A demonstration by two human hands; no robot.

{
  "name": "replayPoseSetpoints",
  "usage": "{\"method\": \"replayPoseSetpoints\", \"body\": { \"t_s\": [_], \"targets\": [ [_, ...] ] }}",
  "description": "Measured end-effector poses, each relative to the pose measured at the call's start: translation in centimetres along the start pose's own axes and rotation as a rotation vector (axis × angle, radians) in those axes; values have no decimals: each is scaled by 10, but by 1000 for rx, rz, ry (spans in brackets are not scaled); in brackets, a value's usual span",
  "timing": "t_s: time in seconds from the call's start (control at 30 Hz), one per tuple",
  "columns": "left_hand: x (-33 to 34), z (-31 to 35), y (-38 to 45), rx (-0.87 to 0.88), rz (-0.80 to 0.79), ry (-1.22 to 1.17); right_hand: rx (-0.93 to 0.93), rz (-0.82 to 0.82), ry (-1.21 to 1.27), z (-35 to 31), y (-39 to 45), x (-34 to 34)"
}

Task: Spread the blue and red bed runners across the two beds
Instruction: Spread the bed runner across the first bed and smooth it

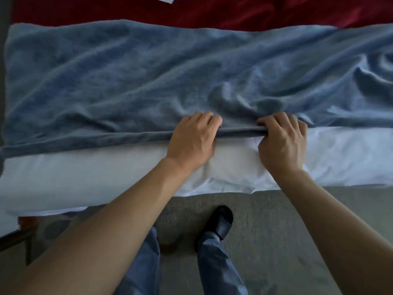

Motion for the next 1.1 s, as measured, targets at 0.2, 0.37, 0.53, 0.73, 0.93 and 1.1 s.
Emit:
{"method": "replayPoseSetpoints", "body": {
  "t_s": [0.2, 0.37, 0.53, 0.73, 0.93, 1.1],
  "targets": [
    [28, 88, 41, 51, -31, -24, 82, 3, -71, 110, 5, -28],
    [43, 125, 60, 85, -54, -41, 99, 6, -83, 153, 3, -39],
    [60, 155, 81, 131, -69, -50, 94, 6, -86, 179, 0, -40],
    [83, 207, 109, 171, -75, -53, 131, 65, -100, 229, 2, -47],
    [118, 277, 136, 163, -77, -15, 104, 61, -72, 307, -3, -47],
    [151, 343, 161, 110, -74, 29, 85, 59, -72, 390, -8, -58]
  ]
}}
Point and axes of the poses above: each hand's wrist, its own y-axis towards the middle knuckle, its own x-axis out of the palm, z = x × y, the point moved 5 cm from there along y, towards the middle knuckle, and after that the axes turned 2 degrees about z, right-handed, at the moved point
